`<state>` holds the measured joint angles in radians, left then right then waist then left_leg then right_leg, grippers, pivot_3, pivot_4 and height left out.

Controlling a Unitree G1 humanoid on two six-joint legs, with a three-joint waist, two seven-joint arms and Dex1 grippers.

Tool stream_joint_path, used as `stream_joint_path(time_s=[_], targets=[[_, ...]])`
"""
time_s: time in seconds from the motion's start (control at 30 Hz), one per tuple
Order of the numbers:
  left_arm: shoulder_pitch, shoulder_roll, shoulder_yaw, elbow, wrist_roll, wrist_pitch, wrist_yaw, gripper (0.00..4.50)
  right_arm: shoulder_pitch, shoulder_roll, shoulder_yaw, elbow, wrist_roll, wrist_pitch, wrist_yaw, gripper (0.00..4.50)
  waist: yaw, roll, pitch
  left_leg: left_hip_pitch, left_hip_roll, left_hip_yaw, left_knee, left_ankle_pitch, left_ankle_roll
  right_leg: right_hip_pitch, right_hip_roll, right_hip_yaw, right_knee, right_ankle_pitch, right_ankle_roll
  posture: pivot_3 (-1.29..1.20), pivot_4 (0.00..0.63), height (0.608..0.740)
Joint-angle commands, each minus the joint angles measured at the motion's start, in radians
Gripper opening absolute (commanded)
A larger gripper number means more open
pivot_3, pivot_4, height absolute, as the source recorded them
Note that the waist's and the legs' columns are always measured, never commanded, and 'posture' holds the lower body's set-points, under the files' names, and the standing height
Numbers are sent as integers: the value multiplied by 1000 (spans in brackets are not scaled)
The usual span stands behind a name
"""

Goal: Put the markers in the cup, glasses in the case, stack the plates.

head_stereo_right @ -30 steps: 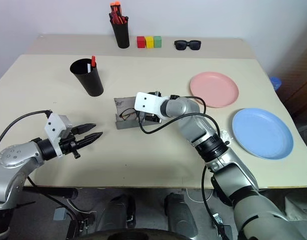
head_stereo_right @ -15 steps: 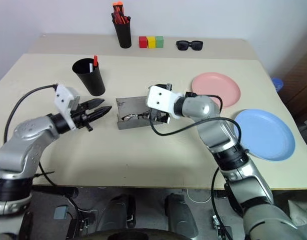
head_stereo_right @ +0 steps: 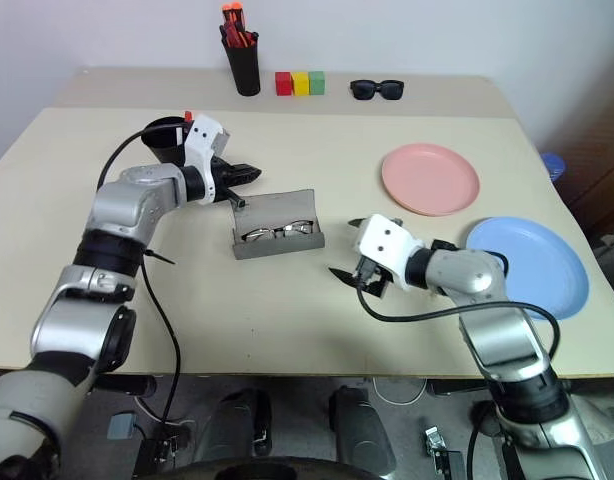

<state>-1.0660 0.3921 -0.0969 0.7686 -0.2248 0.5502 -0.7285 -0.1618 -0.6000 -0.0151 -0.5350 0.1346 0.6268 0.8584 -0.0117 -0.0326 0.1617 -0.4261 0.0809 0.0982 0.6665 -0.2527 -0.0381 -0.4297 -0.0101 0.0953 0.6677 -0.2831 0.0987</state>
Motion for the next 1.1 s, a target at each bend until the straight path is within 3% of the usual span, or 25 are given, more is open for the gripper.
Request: stream_joint_path(time_s=[0.03, 0.2, 0.37, 0.77, 0.9, 1.1], targets=[[-73, -10, -13, 133, 58, -72, -34, 38, 40, 18, -71, -76, 82, 58, -42, 4500, -3, 0, 0, 0, 0, 0, 0, 0, 0, 0, 0, 0, 0, 0, 0, 0, 150, 722], [-99, -18, -41, 236, 122, -137, -111, 38, 68, 27, -78, -89, 122, 75, -97, 4500, -5, 0, 0, 0, 0, 0, 0, 0, 0, 0, 0, 0, 0, 0, 0, 0, 150, 722], [-45, 25, -59, 159, 133, -164, -288, 38, 62, 40, -87, -82, 177, 92, -133, 4500, -3, 0, 0, -1, 0, -1, 0, 0, 0, 0, 0, 0, -1, 0, 0, 0, 150, 722], [251, 127, -79, -392, 88, -181, -493, 38, -2, 39, -53, 21, 205, 53, -170, 4500, -3, 0, 0, -1, 0, -1, 0, 0, 0, 0, 0, 0, 0, 0, 0, 0, 150, 722], [348, 167, -84, -556, 61, -156, -529, 38, -68, 31, -21, 115, 123, 12, -241, 4500, -5, 0, 0, 0, 0, -1, 1, 0, 0, 0, -1, 0, 0, 0, 0, 0, 150, 722], [461, 151, -13, -723, 39, -210, -396, 38, -223, -69, 131, 405, -228, -122, -432, 4500, -2, 1, 0, 0, 0, 0, 1, 0, 0, 0, -1, 1, 0, 0, 0, 0, 150, 722]])
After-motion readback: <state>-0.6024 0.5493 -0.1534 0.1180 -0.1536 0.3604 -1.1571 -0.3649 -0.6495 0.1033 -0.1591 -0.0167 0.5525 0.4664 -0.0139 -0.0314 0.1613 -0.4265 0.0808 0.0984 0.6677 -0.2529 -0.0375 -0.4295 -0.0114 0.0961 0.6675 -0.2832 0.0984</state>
